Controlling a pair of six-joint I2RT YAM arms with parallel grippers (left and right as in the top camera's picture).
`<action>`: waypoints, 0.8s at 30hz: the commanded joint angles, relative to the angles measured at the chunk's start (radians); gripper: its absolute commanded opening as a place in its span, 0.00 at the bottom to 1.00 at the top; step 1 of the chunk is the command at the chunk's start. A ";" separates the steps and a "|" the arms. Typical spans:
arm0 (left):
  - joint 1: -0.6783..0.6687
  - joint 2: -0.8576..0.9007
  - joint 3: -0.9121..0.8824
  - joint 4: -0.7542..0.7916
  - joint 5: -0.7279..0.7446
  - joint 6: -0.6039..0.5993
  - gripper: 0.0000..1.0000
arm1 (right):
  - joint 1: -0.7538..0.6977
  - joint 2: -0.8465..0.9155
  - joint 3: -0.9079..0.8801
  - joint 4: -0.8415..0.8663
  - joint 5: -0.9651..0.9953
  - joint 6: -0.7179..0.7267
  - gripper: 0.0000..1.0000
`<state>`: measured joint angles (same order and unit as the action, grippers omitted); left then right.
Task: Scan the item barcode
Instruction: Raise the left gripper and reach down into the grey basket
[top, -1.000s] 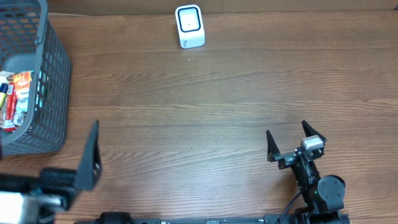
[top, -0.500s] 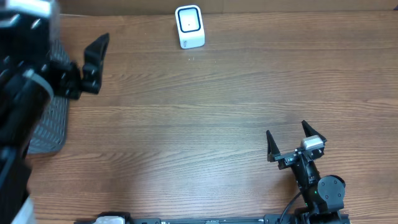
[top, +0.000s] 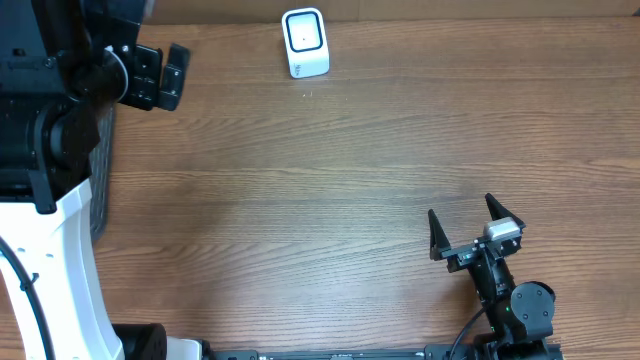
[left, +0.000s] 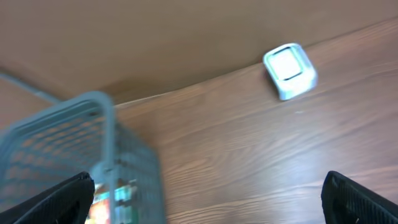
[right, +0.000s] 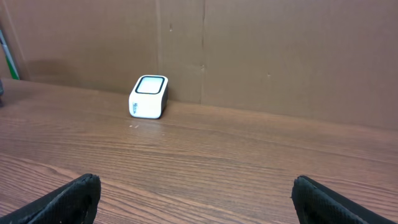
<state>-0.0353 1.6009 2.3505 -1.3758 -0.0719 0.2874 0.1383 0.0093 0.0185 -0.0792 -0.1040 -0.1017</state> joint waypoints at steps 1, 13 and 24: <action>0.034 -0.011 0.015 0.024 -0.227 0.007 1.00 | -0.001 -0.006 -0.011 0.005 0.001 -0.001 1.00; 0.399 0.058 0.008 0.069 -0.114 -0.144 1.00 | -0.001 -0.006 -0.011 0.005 0.001 -0.001 1.00; 0.650 0.206 -0.029 0.024 0.073 -0.198 1.00 | -0.001 -0.006 -0.011 0.005 0.001 -0.001 1.00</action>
<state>0.5716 1.7561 2.3459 -1.3342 -0.0891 0.1116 0.1379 0.0093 0.0185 -0.0792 -0.1043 -0.1017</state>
